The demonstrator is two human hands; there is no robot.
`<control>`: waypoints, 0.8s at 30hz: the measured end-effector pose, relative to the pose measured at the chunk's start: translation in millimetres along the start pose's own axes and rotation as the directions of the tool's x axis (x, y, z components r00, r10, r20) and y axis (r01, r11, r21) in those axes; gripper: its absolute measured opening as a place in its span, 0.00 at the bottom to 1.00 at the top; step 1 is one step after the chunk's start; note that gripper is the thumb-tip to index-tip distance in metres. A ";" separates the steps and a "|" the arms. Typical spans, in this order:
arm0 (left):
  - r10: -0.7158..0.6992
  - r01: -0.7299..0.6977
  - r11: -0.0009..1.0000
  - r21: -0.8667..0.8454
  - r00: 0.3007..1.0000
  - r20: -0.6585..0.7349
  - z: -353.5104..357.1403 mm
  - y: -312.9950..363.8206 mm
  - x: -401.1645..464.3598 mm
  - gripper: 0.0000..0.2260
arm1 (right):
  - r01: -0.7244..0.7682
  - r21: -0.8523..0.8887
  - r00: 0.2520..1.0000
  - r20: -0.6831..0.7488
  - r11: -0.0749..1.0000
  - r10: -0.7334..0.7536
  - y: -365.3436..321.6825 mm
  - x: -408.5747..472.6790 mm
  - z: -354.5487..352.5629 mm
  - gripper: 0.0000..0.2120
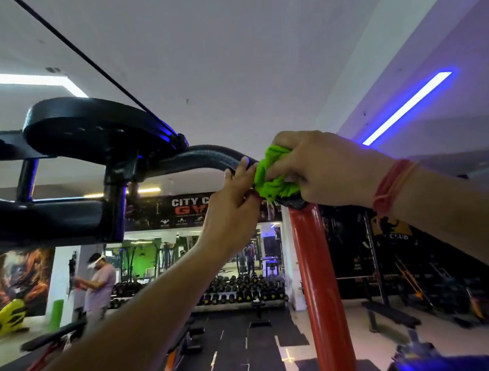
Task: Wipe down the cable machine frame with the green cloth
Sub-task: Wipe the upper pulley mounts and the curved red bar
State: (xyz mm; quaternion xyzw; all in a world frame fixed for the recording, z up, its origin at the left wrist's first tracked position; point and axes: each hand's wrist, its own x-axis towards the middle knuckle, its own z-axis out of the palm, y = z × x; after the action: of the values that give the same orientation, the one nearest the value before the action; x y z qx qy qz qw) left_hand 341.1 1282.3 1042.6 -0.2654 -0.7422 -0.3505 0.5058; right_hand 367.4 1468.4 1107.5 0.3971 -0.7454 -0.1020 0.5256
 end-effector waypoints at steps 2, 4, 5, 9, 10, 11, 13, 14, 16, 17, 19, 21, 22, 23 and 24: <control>0.005 -0.005 1.000 -0.007 1.000 -0.004 6.7 2.0 -6.8 0.29 | 0.059 -0.105 0.996 -0.061 0.993 -0.065 0.6 -13.5 9.3 0.15; -0.044 0.043 0.998 -0.043 0.999 -0.028 10.0 3.4 -14.3 0.29 | 0.150 -0.172 0.983 -0.078 0.974 -0.166 -0.7 -32.8 15.2 0.13; -0.073 0.070 0.995 -0.065 0.996 -0.042 12.2 4.7 -17.2 0.28 | 0.191 -0.159 0.975 -0.079 0.969 -0.206 -1.4 -40.4 15.2 0.12; -0.149 0.133 0.978 -0.162 0.985 -0.087 23.3 11.6 -25.5 0.28 | 0.122 -0.026 0.980 -0.155 0.992 -0.125 2.5 -41.3 10.1 0.20; -0.160 0.143 0.975 -0.173 0.983 -0.092 25.9 12.4 -30.2 0.29 | 0.099 -0.020 0.978 -0.181 0.995 -0.101 1.3 -45.5 14.8 0.21; -0.173 0.155 0.972 -0.175 0.980 -0.094 28.1 12.3 -36.4 0.30 | 0.096 -0.047 0.979 -0.176 0.994 -0.102 -1.5 -55.7 24.1 0.21; -0.198 0.181 0.965 -0.189 0.977 -0.077 31.8 9.2 -53.3 0.30 | 0.180 -0.101 0.981 -0.047 0.978 -0.186 -12.7 -87.6 47.2 0.18; -0.208 0.191 0.953 -0.235 0.977 -0.048 33.9 7.6 -62.2 0.29 | 0.237 -0.107 0.971 0.023 0.966 -0.236 -17.8 -102.2 54.8 0.18; -0.258 0.256 0.890 -0.377 0.965 0.046 40.8 4.2 -76.6 0.23 | 0.275 -0.151 0.961 0.070 0.949 -0.267 -16.5 -111.3 57.4 0.18; -0.291 0.304 0.843 -0.444 0.952 0.100 44.3 4.8 -82.8 0.18 | 0.227 -0.169 0.974 0.037 0.959 -0.223 -13.9 -108.1 54.4 0.18; -0.346 0.379 0.754 -0.536 0.923 0.166 50.9 9.4 -93.4 0.14 | 0.077 -0.151 0.994 -0.060 0.986 -0.087 -11.5 -102.7 47.6 0.19; -0.411 0.449 0.664 -0.598 0.887 0.211 55.8 10.0 -104.2 0.15 | 0.087 -0.164 0.995 -0.031 0.983 -0.093 -17.0 -119.2 55.8 0.19; -0.431 0.471 0.628 -0.620 0.873 0.227 57.1 8.5 -108.3 0.15 | 0.170 -0.173 0.985 0.046 0.970 -0.165 -26.0 -132.6 61.4 0.18; -0.444 0.487 0.601 -0.634 0.863 0.242 57.6 6.2 -113.2 0.16 | 0.273 -0.178 0.954 0.173 0.945 -0.243 -36.2 -145.1 63.5 0.19; -0.450 0.496 0.581 -0.645 0.856 0.253 57.3 6.2 -118.1 0.16 | 0.366 -0.175 0.907 0.285 0.914 -0.309 -41.4 -151.9 63.8 0.20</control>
State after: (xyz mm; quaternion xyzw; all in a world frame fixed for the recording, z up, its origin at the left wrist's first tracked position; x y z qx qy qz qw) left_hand 354.4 1326.7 919.7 -0.2374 -0.6152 -0.7143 0.2344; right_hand 352.3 1530.2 950.0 0.4426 -0.7091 -0.3248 0.4425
